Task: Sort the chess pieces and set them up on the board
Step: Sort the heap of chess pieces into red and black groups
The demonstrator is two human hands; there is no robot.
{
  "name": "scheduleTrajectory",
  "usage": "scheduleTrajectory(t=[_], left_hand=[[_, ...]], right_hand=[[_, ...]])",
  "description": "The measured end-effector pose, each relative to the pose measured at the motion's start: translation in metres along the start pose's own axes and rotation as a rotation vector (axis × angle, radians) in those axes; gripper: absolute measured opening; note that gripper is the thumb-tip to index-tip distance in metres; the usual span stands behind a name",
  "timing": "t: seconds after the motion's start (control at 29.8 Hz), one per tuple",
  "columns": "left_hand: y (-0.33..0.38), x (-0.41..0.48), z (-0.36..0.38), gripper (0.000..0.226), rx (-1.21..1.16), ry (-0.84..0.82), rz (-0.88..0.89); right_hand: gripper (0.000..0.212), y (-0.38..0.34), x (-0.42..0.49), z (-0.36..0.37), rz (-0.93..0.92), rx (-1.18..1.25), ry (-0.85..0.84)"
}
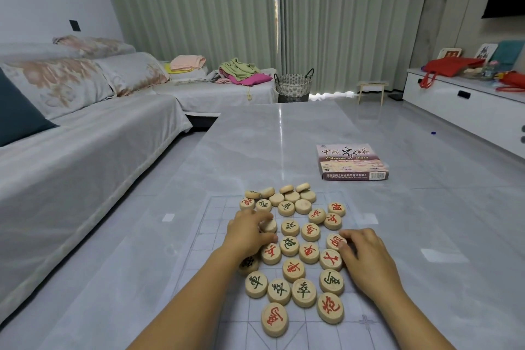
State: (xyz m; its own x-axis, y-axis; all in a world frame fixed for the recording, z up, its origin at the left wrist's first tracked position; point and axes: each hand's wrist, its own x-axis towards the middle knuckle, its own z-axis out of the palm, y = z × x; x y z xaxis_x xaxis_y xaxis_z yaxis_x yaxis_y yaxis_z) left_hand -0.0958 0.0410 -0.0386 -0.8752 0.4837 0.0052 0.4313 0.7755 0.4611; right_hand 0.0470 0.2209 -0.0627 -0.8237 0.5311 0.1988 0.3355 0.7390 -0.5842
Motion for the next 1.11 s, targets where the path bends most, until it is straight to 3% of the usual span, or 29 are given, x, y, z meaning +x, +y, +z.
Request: scheduleTrajectory(t=[0.1,0.17,0.27,0.34,0.47,0.6,0.7,0.87,1.11], left_hand=[[0.005,0.002,-0.001,0.036,-0.03,0.03,0.005],[0.004,0.0,-0.004,0.024,-0.182,0.006,-0.004],[-0.004,-0.002,-0.007,0.031,-0.285,-0.025,-0.048],[-0.013,-0.001,-0.005,0.032,-0.238,0.043,-0.086],[-0.021,-0.012,-0.015,0.025,-0.466,0.122,-0.135],[-0.049,-0.052,-0.026,0.007,-0.544,0.209,-0.114],[-0.064,-0.078,-0.015,0.012,-0.604,0.304,-0.09],[-0.062,-0.072,-0.011,0.016,-0.619,0.364,-0.132],[-0.062,-0.071,-0.01,0.016,-0.606,0.38,-0.147]], right_hand=[[0.028,0.0,-0.001,-0.001,0.007,0.029,-0.001],[0.021,0.0,-0.001,-0.001,0.009,0.036,-0.004],[0.013,0.001,0.001,0.001,0.011,0.021,-0.01],[0.012,0.002,0.003,0.002,0.014,0.012,-0.013],[0.006,0.001,0.002,-0.001,0.032,0.054,-0.024],[0.006,-0.011,0.012,-0.008,0.002,0.143,0.013],[0.019,-0.035,0.04,-0.004,-0.121,0.024,0.072],[0.039,-0.069,0.086,0.021,-0.173,-0.406,-0.163],[0.036,-0.074,0.099,0.032,-0.174,-0.599,-0.172]])
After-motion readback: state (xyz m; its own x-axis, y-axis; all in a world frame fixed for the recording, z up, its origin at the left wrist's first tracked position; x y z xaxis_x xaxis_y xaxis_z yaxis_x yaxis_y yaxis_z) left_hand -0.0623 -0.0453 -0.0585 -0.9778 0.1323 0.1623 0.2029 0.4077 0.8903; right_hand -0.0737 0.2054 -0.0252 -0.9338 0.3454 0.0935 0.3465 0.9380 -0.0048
